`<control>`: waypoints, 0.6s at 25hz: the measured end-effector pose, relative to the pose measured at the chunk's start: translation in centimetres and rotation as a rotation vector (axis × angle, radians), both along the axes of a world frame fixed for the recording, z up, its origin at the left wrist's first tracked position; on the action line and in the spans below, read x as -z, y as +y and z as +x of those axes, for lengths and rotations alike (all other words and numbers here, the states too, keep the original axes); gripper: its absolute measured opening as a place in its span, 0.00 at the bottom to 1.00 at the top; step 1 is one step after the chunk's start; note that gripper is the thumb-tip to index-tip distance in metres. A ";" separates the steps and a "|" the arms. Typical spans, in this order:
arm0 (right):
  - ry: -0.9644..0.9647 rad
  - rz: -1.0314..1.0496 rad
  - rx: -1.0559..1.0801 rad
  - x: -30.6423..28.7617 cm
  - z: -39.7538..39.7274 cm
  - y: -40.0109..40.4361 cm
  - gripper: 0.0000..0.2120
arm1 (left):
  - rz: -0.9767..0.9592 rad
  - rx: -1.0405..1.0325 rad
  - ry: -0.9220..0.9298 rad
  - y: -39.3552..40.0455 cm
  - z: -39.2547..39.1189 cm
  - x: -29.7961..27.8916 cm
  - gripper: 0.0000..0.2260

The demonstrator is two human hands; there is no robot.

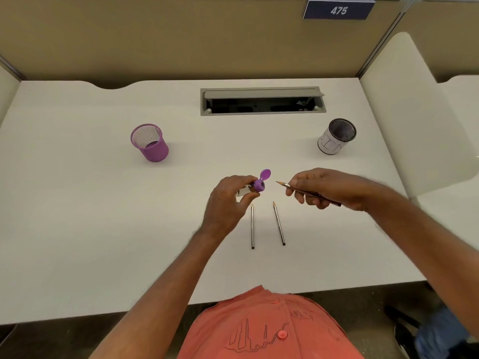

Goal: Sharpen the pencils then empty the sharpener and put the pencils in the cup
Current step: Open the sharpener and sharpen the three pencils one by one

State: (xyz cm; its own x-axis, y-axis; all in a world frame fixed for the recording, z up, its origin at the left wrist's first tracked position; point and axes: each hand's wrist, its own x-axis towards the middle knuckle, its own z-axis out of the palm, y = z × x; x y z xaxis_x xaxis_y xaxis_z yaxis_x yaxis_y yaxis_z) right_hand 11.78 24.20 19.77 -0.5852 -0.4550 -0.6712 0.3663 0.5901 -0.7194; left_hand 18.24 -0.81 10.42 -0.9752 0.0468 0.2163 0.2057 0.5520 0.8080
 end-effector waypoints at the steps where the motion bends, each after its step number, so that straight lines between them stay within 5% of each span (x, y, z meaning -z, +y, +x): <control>1: -0.002 -0.028 0.047 0.7 0.6 -0.1 0.14 | 0.017 -0.004 -0.008 0.0 0.0 0.1 0.13; 8: 0.015 -0.137 0.509 7.1 5.4 -0.9 0.07 | 0.059 -0.024 -0.032 0.1 -0.2 0.8 0.13; 15: 0.373 0.280 0.558 14.4 6.8 -3.8 0.07 | 0.054 -0.021 -0.032 0.4 0.0 1.1 0.13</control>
